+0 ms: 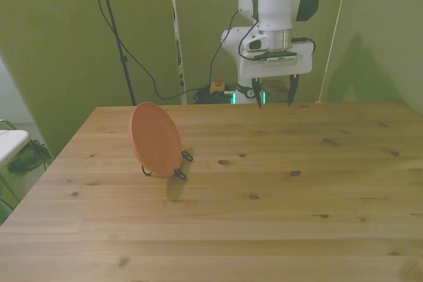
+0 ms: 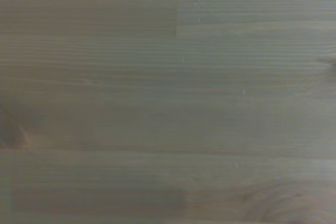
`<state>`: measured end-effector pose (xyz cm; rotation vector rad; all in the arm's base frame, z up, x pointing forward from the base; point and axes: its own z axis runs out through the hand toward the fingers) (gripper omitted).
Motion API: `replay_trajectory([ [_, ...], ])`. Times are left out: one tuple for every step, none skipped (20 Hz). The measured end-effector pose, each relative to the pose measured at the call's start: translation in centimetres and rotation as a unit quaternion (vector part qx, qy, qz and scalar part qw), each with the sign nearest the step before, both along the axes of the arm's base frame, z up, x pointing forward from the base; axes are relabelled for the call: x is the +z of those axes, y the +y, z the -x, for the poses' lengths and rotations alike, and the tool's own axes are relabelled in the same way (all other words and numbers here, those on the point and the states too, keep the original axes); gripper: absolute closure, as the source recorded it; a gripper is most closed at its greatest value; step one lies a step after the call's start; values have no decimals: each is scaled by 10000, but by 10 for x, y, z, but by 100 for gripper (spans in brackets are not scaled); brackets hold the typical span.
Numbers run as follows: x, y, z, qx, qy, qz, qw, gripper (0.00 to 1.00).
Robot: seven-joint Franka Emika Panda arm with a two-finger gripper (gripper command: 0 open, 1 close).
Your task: Unload the plate
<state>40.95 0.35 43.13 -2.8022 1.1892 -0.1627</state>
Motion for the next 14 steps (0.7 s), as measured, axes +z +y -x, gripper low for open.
replay_trajectory([
  [0, 0, 0, -2, 4, -2, 10000, 0],
  [0, -2, 0, -27, 6, -11, 10000, 0],
  [1, -9, -1, -92, -10, -10, 10000, 0],
  [3, -16, -1, -151, -24, 26, 9999, 0],
  [7, -27, -1, -238, -43, 82, 9997, 0],
  [13, -40, -1, -333, -83, 166, 9993, 0],
  [20, -53, 0, -435, -126, 224, 9987, 0],
  [27, -67, 2, -544, -174, 280, 9980, 0],
  [36, -81, 3, -660, -218, 327, 9970, 0],
  [44, -95, 3, -762, -272, 393, 9959, 0],
  [53, -109, 4, -875, -329, 449, 9946, 0],
  [61, -124, 3, -992, -392, 517, 9930, 0],
  [70, -140, 1, -1110, -452, 589, 9910, 0],
  [77, -157, -2, -1237, -503, 640, 9890, 0],
])
